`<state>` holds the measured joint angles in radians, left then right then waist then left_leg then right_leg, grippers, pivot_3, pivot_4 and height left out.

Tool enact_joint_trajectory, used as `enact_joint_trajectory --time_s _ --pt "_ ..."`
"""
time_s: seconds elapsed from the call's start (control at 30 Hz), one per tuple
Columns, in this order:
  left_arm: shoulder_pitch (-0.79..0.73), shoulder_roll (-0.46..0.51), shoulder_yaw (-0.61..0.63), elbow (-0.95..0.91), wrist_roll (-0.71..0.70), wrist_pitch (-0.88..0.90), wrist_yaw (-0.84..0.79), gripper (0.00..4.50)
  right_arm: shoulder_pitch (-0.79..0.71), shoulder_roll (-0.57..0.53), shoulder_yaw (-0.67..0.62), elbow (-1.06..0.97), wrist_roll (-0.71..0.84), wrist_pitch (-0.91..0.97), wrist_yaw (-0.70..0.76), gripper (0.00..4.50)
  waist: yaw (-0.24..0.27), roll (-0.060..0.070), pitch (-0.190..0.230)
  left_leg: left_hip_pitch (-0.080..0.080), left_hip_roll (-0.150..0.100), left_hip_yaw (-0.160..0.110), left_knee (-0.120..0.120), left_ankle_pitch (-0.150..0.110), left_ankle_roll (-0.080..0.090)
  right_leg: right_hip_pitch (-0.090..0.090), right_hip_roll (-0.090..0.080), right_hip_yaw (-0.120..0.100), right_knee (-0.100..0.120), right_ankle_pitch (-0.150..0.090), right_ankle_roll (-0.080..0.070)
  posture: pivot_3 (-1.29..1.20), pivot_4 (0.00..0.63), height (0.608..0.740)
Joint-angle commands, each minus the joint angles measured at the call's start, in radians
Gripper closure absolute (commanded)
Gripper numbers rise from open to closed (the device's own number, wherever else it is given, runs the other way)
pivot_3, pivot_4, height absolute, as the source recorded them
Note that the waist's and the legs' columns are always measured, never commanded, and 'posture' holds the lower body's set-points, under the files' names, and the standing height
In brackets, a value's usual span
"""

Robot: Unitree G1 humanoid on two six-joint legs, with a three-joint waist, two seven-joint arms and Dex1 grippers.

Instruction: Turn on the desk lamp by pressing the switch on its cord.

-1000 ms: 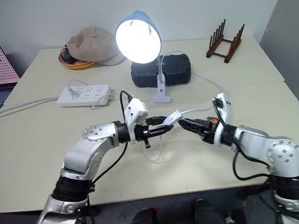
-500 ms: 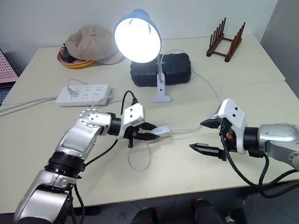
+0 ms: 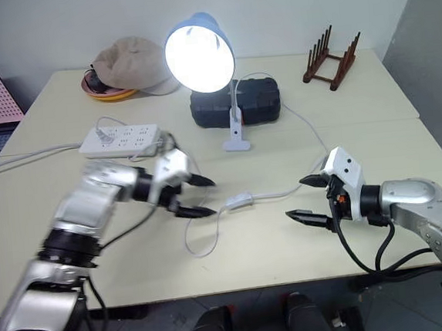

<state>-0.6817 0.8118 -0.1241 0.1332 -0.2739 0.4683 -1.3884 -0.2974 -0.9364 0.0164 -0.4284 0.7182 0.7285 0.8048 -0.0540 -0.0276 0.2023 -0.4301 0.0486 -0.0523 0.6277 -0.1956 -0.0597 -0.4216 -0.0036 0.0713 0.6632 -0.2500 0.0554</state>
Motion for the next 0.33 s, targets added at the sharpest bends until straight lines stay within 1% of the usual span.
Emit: enact_joint_trajectory --time_s 0.03,0.1,0.17,0.23,0.33 --pt "0.066 0.078 0.103 -0.128 -0.089 0.127 0.01 0.05 -0.032 -0.015 -0.04 0.032 -0.023 -0.032 0.068 0.0 0.0 0.0 0.0 0.0 0.0 0.0 0.0 0.0 0.0 0.0 0.0 0.0 0.0 0.0 0.0 0.0 0.15 0.74" --pt "0.147 0.149 0.235 -0.159 -0.106 0.177 0.066 0.05 -0.076 -0.04 -0.024 0.101 -0.047 -0.039 0.139 0.0 0.0 0.0 0.0 0.0 0.0 0.0 0.0 0.0 0.0 0.0 0.0 0.0 0.0 0.0 0.0 0.0 0.15 0.74" --pt "0.193 0.175 0.302 -0.19 -0.125 0.209 0.11 0.05 -0.101 -0.054 -0.009 0.142 -0.066 -0.042 0.186 0.0 -0.001 0.0 0.001 0.0 0.0 0.001 0.001 0.0 0.0 0.0 -0.001 0.0 0.0 0.0 0.0 0.0 0.15 0.74" --pt "0.21 0.173 0.305 -0.222 -0.134 0.226 0.141 0.05 -0.113 -0.052 -0.004 0.17 -0.087 -0.056 0.2 0.0 0.002 0.0 0.001 0.0 0.0 0.0 0.001 0.0 0.0 0.0 -0.001 0.0 0.0 0.0 0.0 0.0 0.15 0.74" --pt "0.269 0.172 0.323 -0.283 -0.149 0.247 0.175 0.05 -0.143 -0.036 0.008 0.229 -0.13 -0.084 0.217 0.0 0.008 0.0 0.001 0.0 -0.001 0.001 0.001 0.0 0.0 0.0 -0.001 0.0 0.0 -0.003 -0.005 0.0 0.15 0.74"
